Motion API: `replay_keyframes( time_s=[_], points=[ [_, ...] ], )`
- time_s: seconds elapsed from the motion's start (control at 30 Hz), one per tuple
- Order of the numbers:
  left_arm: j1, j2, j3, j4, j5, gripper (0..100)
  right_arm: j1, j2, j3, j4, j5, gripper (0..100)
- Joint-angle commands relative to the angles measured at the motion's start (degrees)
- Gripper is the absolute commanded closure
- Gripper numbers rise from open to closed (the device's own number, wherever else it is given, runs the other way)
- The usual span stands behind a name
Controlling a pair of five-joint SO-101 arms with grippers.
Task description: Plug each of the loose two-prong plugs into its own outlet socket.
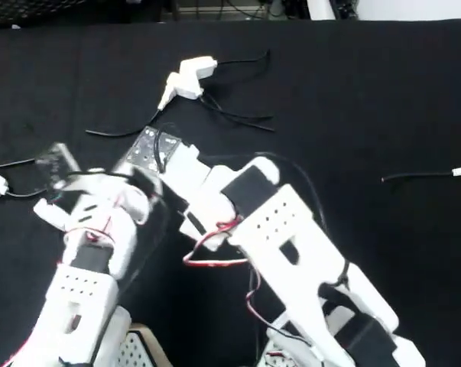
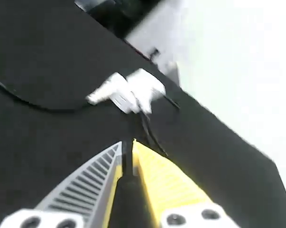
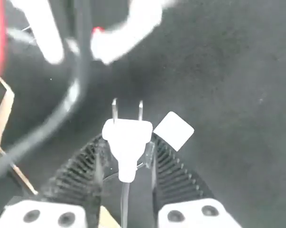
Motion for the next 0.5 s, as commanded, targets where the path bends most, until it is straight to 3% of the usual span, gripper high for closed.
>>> replay_keyframes(
  time_s=[0.0,0.1,0.47],
  points=[
    [6.64,-0.97,-3.30,-0.26,-5.01,95,0.53,-3.03,-0.22,0.62,-0.53,98.6],
    [9.98,-0.97,-2.86,-0.26,-9.05,95,0.53,-3.30,-0.48,0.62,-0.62,98.6],
    [10.86,-0.26,-0.66,-2.55,-9.85,95,0.44,-3.47,-6.46,3.96,-2.11,98.6]
  ],
)
